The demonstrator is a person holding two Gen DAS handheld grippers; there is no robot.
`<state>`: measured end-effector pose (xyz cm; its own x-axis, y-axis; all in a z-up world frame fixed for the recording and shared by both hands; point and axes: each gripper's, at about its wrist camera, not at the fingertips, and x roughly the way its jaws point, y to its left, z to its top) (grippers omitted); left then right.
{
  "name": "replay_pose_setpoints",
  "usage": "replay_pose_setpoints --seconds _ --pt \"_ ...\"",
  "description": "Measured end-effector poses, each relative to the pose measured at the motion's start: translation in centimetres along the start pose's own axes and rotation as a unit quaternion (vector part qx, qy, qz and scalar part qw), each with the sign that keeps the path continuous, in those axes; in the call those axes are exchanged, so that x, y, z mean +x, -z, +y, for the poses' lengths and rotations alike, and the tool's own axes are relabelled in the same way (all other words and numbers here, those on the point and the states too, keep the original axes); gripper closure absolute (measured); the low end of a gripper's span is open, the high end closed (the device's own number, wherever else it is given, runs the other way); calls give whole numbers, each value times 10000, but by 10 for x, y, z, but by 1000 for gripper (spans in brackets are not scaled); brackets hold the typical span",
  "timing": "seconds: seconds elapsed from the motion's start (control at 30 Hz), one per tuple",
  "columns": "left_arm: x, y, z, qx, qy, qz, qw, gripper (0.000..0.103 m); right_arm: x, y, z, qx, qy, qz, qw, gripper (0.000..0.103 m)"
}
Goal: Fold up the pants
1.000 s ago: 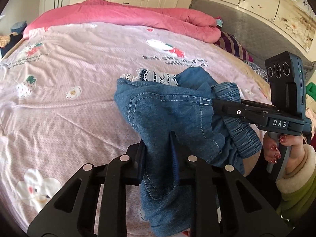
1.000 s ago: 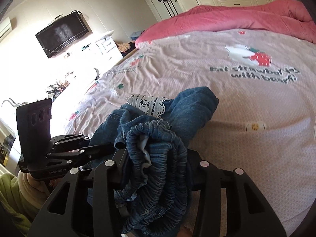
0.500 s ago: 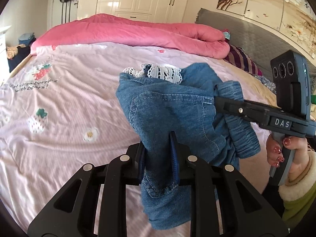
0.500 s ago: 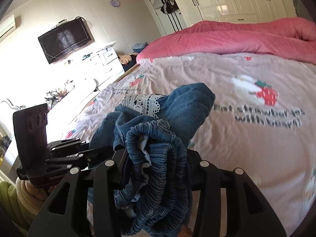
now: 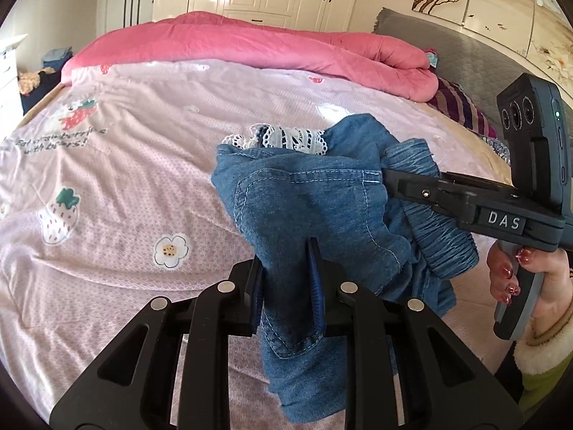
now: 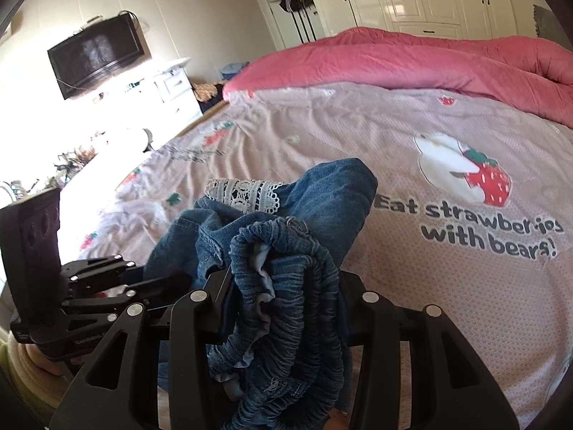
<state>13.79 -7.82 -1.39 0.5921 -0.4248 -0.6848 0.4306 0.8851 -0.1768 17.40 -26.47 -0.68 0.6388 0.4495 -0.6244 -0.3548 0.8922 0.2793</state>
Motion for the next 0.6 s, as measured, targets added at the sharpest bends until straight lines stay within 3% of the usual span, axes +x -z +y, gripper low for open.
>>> replay_pose_setpoints --seconds 0.6 --pt "19 9 7 -94 -48 202 9997 88 26 15 -20 430 265 373 9980 59"
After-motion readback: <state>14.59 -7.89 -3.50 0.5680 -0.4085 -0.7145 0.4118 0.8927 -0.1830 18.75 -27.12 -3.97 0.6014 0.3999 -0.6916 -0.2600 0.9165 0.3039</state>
